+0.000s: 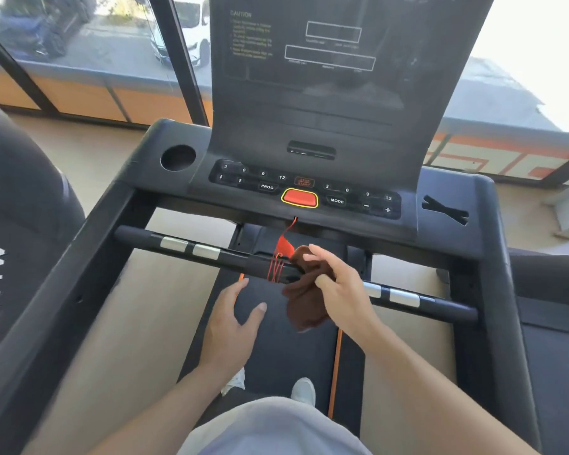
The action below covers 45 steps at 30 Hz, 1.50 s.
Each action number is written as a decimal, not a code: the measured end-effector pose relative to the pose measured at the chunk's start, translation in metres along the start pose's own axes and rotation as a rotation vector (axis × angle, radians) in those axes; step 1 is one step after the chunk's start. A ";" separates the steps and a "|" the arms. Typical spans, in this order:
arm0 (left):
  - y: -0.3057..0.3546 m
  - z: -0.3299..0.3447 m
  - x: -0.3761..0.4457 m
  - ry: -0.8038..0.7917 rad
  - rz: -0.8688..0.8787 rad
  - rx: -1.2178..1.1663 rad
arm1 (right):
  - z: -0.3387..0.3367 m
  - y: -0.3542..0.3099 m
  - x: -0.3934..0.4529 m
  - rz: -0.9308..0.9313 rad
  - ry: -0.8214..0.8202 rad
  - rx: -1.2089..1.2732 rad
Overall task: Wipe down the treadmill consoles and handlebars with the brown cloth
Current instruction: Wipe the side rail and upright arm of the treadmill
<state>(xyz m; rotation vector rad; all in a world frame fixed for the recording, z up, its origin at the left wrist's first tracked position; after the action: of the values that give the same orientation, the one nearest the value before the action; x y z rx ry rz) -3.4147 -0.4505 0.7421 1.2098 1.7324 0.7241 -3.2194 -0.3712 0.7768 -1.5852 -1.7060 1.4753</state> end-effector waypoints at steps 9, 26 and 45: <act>0.047 0.020 0.008 -0.272 0.030 -0.272 | -0.020 -0.023 -0.062 -0.168 0.002 0.508; 0.043 -0.042 -0.047 0.029 -0.052 -0.409 | 0.053 -0.014 -0.030 0.254 -0.565 0.556; -0.053 -0.127 -0.023 -0.021 -0.217 0.037 | 0.086 -0.100 0.101 -0.084 -0.373 -0.586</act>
<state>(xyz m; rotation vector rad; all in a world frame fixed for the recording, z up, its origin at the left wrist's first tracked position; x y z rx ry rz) -3.5478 -0.4885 0.7620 1.0304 1.8319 0.5497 -3.3681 -0.2986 0.7935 -1.5286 -2.5671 1.3646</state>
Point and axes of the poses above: each hand's wrist, its own x-axis towards the middle knuckle, its own z-axis out of the palm, y = z × x, the point moved 1 cm from there along x, towards the middle knuckle, and after that the axes turned 12 degrees about -y, right-handed, at the moved point
